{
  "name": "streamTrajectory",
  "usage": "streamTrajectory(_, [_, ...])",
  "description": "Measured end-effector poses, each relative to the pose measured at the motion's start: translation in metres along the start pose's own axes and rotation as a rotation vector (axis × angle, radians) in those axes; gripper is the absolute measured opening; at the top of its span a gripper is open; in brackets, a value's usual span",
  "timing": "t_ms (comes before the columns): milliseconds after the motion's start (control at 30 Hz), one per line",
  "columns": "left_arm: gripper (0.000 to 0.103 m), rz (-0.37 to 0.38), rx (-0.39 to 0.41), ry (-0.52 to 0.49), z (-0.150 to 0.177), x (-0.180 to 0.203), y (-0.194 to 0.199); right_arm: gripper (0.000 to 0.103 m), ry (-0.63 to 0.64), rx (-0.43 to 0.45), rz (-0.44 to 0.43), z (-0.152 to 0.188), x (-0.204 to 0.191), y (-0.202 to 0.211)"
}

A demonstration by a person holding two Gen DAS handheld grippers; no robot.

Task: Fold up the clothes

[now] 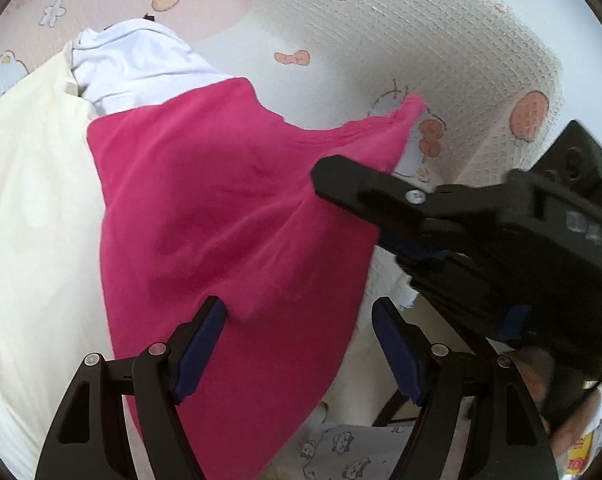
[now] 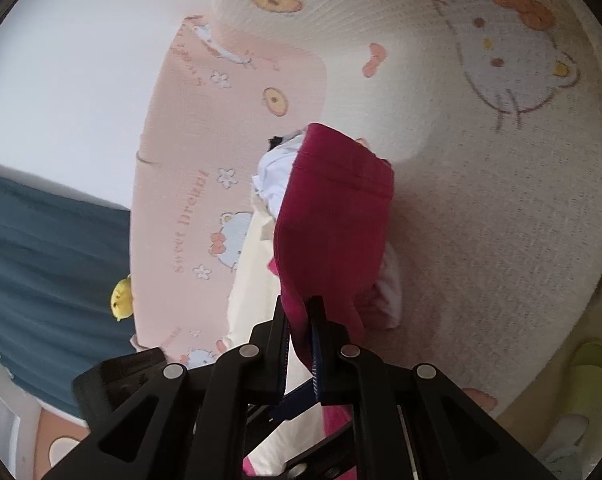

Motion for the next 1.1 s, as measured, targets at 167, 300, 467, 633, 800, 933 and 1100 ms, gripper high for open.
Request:
streamTrajectory(167, [0.060, -0.074, 0.072, -0.071, 0.002, -0.008, 0.008, 0.008, 0.035, -0.007, 0.008, 0.000, -0.013, -0.004])
streamTrajectory(300, [0.052, -0.103, 0.130, -0.102, 0.004, -0.011, 0.023, 0.008, 0.041, -0.007, 0.040, -0.001, -0.012, -0.009])
streamTrajectory(467, [0.025, -0.059, 0.144, -0.059, 0.009, -0.024, 0.038, 0.008, 0.062, -0.019, 0.005, 0.002, -0.025, -0.020])
streamTrajectory(633, [0.014, -0.010, 0.112, 0.053, 0.018, -0.055, 0.049, 0.008, 0.147, -0.070, -0.031, 0.013, -0.054, -0.037])
streamTrajectory(800, [0.014, 0.001, 0.075, 0.127, 0.031, -0.086, 0.052, 0.008, 0.212, -0.158, -0.060, 0.031, -0.076, -0.064])
streamTrajectory(933, [0.014, -0.005, 0.029, 0.183, 0.047, -0.110, 0.047, 0.008, 0.262, -0.237, -0.055, 0.051, -0.086, -0.082])
streamTrajectory(1100, [0.014, -0.009, -0.006, 0.217, 0.061, -0.132, 0.044, 0.008, 0.310, -0.321, -0.029, 0.073, -0.088, -0.100])
Point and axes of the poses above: each gripper's, at about its wrist camera, not at the fingertips, and y roughly against the way its jaws point, x to its right, z to its underside, the point moved 10 cm from there along -y, roughly the way its jaws point, and after that the axes turned 12 degrees about y, right-handed, at the moved point
